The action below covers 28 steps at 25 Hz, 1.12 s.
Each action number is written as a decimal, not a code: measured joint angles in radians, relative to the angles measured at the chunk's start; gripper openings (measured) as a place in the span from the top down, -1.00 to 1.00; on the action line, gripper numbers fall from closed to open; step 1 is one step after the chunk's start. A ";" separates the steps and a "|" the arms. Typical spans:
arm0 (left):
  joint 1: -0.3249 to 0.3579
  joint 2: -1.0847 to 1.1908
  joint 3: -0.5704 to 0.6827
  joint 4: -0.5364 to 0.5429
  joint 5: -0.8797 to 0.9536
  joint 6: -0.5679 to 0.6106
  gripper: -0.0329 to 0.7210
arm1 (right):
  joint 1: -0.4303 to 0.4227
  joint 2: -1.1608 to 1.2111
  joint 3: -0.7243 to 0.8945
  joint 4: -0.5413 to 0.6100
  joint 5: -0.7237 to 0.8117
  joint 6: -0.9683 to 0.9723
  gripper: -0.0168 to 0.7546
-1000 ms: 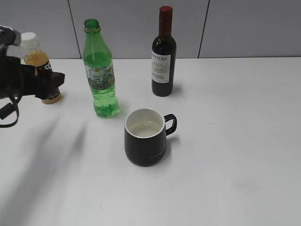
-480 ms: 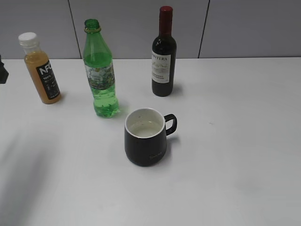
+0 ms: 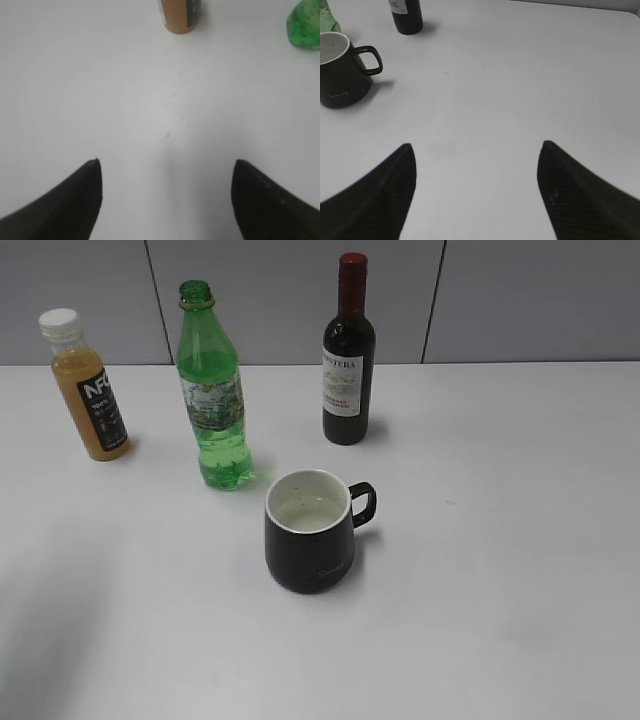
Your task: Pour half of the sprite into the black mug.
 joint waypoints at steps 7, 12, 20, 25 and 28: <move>0.000 -0.048 0.023 -0.009 0.056 0.007 -0.70 | 0.000 0.000 0.000 0.000 0.000 0.000 -0.52; 0.053 -0.174 0.135 -0.038 0.054 0.016 -0.70 | 0.000 0.000 0.000 0.000 0.000 0.000 -0.52; 0.133 -0.482 0.380 -0.064 0.032 0.052 -0.66 | 0.000 0.000 0.000 0.001 0.000 0.000 -0.52; 0.136 -0.664 0.464 -0.063 0.028 0.052 -0.66 | 0.000 0.000 0.000 0.001 0.000 0.000 -0.52; 0.126 -0.752 0.478 -0.063 0.036 0.052 -0.66 | 0.000 0.000 0.000 0.001 0.001 0.000 -0.52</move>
